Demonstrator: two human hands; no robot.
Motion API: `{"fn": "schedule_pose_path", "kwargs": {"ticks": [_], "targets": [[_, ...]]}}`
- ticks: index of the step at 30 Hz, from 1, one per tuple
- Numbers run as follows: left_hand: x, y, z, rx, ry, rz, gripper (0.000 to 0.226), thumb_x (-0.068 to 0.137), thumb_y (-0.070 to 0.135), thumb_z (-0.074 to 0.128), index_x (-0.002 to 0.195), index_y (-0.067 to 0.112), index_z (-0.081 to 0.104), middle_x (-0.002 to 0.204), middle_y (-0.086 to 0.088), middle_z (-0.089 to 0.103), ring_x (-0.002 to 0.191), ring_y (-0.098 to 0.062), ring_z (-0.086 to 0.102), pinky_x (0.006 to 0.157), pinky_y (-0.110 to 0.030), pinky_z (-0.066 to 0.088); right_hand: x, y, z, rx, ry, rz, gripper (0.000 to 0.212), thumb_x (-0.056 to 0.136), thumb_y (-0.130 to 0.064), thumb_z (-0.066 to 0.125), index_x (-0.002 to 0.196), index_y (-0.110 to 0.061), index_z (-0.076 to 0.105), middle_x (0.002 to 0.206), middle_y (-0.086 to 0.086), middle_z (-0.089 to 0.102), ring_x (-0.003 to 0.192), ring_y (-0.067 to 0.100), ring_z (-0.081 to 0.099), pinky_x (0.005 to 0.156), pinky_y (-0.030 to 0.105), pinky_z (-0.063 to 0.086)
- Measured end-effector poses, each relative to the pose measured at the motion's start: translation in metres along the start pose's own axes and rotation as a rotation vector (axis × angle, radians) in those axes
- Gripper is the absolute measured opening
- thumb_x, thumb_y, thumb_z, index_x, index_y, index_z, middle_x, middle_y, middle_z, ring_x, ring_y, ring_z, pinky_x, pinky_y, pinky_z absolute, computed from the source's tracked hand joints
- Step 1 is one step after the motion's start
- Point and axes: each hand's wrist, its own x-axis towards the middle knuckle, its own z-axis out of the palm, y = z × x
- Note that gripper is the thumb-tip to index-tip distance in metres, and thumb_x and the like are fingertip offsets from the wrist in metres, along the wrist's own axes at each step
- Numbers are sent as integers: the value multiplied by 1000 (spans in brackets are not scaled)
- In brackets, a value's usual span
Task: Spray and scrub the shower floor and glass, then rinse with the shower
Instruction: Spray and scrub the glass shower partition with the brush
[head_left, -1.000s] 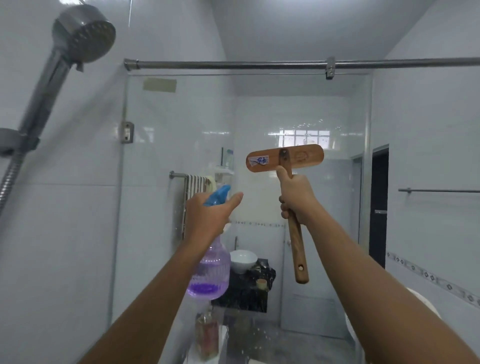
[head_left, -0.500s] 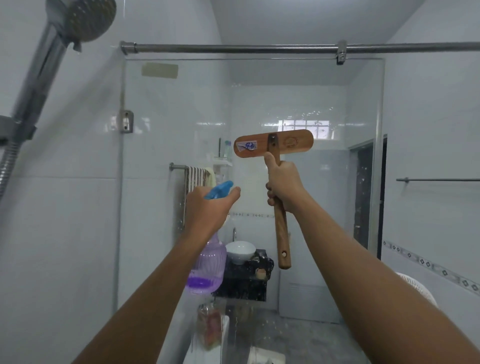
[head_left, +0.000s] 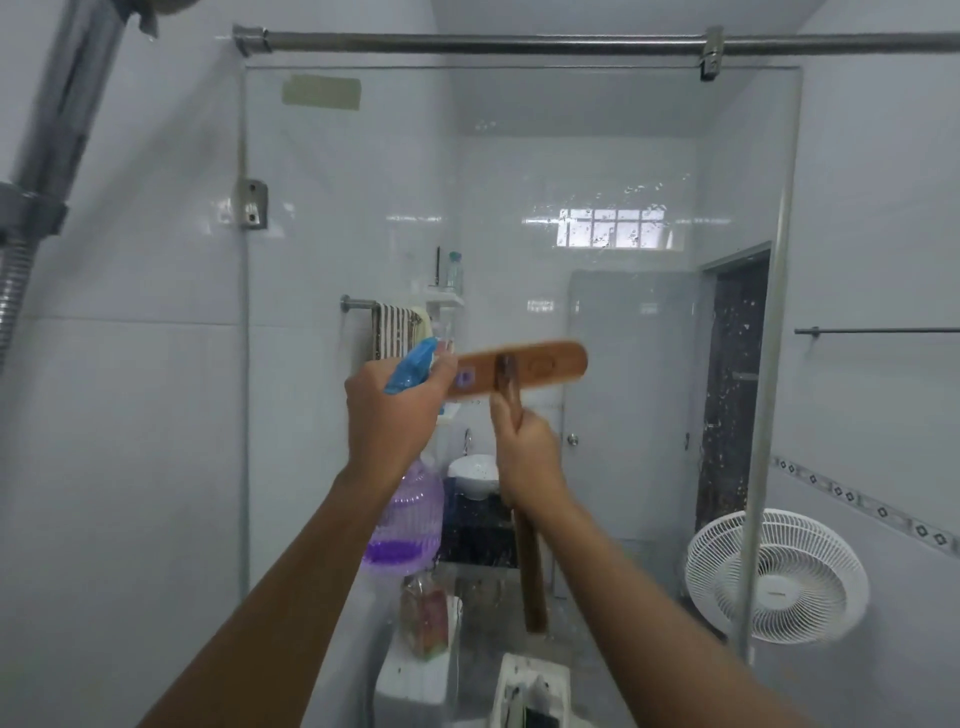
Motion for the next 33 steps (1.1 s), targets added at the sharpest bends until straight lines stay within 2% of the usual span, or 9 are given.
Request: {"fn": "schedule_pose_path", "kwargs": {"ticks": [3, 6, 12, 15, 20, 24, 28, 30, 33], "targets": [[5, -5, 0, 0, 18, -32, 32, 89, 47, 71, 79, 17, 66, 68, -7, 63, 57, -14, 63, 49, -19, 50, 52, -65, -14, 81, 53, 3, 44, 102, -52, 41, 79, -17, 51, 60, 0, 45, 46, 13, 45, 42, 26, 45], [6, -7, 0, 10, 25, -38, 32, 89, 49, 70, 88, 17, 66, 70, -1, 63, 61, -19, 65, 53, -19, 51, 66, -78, -14, 119, 51, 20, 45, 102, -53, 41, 79, -16, 50, 59, 1, 42, 43, 13, 42, 43, 27, 46], [4, -23, -10, 14, 37, -5, 38, 89, 42, 73, 74, 8, 68, 60, -10, 63, 55, -32, 65, 48, -39, 55, -17, 35, 21, 26, 5, 44, 50, 100, -56, 43, 85, -12, 61, 59, -4, 51, 49, 8, 46, 46, 25, 41], [-3, -34, -8, 28, 26, -26, 32, 89, 46, 70, 82, 15, 67, 62, 1, 61, 54, -20, 64, 48, -26, 54, -42, 61, 31, 28, -32, 65, 51, 100, -55, 44, 90, -10, 66, 64, 4, 58, 55, 11, 54, 55, 30, 48], [-14, -41, -5, 42, 56, 3, 26, 92, 41, 70, 75, 24, 61, 60, 5, 59, 50, -14, 61, 49, -25, 52, 1, 0, 17, 66, 15, 15, 43, 102, -49, 46, 71, -20, 54, 50, -10, 51, 46, 7, 51, 46, 25, 42], [-27, -49, -3, 55, 97, 25, 25, 91, 40, 70, 85, 16, 66, 69, -1, 66, 56, -17, 66, 55, -32, 59, 25, -23, 18, 166, 33, 6, 43, 101, -53, 44, 75, -20, 50, 54, -5, 47, 44, 12, 47, 46, 30, 45], [-46, -61, -11, 95, 194, 37, 31, 93, 38, 69, 85, 7, 69, 67, -10, 67, 55, -22, 65, 54, -35, 60, -11, 32, 35, 136, 39, -47, 43, 103, -53, 39, 89, -18, 58, 73, -2, 60, 63, 8, 58, 58, 20, 48], [-65, -73, -19, 120, 251, 23, 34, 93, 36, 70, 82, 4, 70, 64, -15, 64, 53, -28, 63, 52, -40, 59, -45, 72, 42, 205, 8, -5, 37, 104, -47, 41, 89, -18, 58, 67, -4, 59, 59, 6, 56, 56, 16, 47], [-99, -96, -19, 208, 360, -16, 41, 92, 39, 71, 74, 2, 67, 59, -18, 62, 50, -35, 60, 46, -48, 54, -89, 134, 55, 261, -107, 92, 34, 102, -51, 42, 94, -24, 61, 75, 3, 63, 67, 16, 64, 66, 29, 56]]}}
